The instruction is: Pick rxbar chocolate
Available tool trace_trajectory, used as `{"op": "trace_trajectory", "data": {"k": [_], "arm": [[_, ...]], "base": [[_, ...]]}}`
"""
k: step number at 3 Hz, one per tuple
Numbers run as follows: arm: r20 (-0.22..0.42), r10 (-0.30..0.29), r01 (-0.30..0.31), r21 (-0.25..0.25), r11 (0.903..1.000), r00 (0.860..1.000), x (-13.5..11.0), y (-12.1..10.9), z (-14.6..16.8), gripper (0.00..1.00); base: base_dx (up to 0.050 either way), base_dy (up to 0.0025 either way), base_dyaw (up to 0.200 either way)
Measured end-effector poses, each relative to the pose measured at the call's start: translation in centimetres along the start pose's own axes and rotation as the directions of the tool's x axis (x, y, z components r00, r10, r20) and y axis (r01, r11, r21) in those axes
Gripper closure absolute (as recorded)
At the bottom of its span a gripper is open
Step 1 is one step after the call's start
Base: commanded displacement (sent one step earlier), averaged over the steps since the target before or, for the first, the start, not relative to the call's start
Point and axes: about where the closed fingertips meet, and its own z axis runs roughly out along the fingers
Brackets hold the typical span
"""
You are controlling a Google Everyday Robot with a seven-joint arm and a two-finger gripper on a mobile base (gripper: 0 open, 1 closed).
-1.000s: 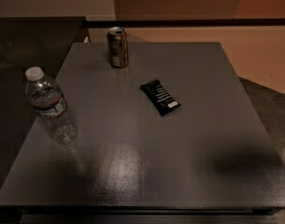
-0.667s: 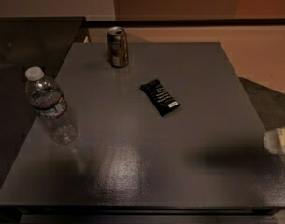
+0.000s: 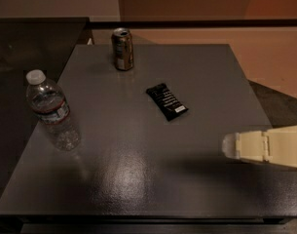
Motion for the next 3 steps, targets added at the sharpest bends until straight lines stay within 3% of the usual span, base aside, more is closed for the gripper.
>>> {"op": "trace_trajectory", "data": {"k": [1,2,3], "arm": [[0.069,-0.069,0.063,0.083,0.9946,0.995,0.00,3.98,1.83,0.00],[0.070,-0.069,0.063,0.083,0.9945,0.995,-0.01,4.01,1.80,0.00],[0.070,-0.069,0.063,0.083,0.9945,0.995,-0.01,4.01,1.80,0.00]], "base": [[0.000,0.00000,0.000],[0.100,-0.00001,0.000],[0.000,0.00000,0.000]]}}
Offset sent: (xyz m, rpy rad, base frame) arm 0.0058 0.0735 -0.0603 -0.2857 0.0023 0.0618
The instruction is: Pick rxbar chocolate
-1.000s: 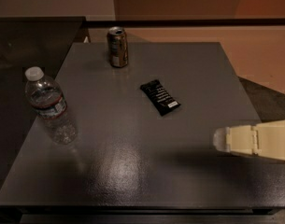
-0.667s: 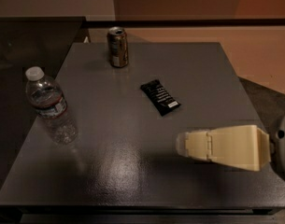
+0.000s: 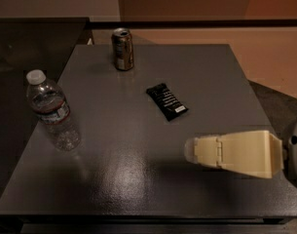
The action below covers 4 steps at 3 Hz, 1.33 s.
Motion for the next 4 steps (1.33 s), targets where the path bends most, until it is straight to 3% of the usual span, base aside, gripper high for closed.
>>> {"op": "trace_trajectory", "data": {"k": [1,2,3,4], "arm": [[0.005,0.025,-0.025,-0.069,0.9973,1.000,-0.5,1.1,-0.6,0.00],[-0.027,0.138,-0.141,-0.195,0.9707,0.990,0.1,1.0,1.0,0.00],[-0.037,0.234,-0.236,-0.247,0.9399,0.972,0.9,2.1,2.7,0.00],[-0.004,0.283,-0.277,-0.214,0.9367,0.959,1.3,2.7,4.7,0.00]], "base": [[0.000,0.00000,0.000],[0.000,0.00000,0.000],[0.000,0.00000,0.000],[0.000,0.00000,0.000]]}}
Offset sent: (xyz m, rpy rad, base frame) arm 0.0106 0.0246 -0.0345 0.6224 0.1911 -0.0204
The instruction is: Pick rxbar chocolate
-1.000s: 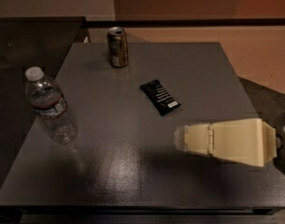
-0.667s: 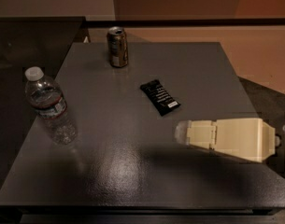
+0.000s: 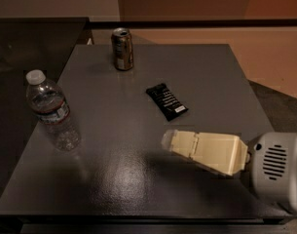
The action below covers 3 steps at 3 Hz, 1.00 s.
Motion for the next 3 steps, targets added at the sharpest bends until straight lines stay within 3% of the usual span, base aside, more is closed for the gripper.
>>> {"op": "trace_trajectory", "data": {"k": [1,2,3], "arm": [[0.073,0.025,-0.029,0.059,0.9978,0.997,-0.8,-1.0,1.5,0.00],[0.073,0.120,-0.124,0.063,0.9903,0.990,-1.9,-3.0,3.5,0.00],[0.014,0.279,-0.279,0.017,0.9600,0.960,-3.0,-5.9,5.3,0.00]], "base": [[0.000,0.00000,0.000],[0.000,0.00000,0.000],[0.000,0.00000,0.000]]}}
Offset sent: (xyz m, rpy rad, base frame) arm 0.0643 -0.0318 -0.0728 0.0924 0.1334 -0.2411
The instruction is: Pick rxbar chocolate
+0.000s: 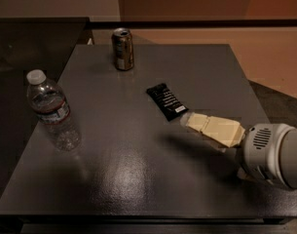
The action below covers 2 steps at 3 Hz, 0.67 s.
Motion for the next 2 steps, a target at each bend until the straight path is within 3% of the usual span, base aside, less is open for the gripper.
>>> {"op": "trace_trajectory", "data": {"k": [2], "arm": [[0.020,-0.005,0.005,0.004,1.0000,1.000,-0.34,0.08,-0.12,0.00]], "base": [[0.000,0.00000,0.000]]}}
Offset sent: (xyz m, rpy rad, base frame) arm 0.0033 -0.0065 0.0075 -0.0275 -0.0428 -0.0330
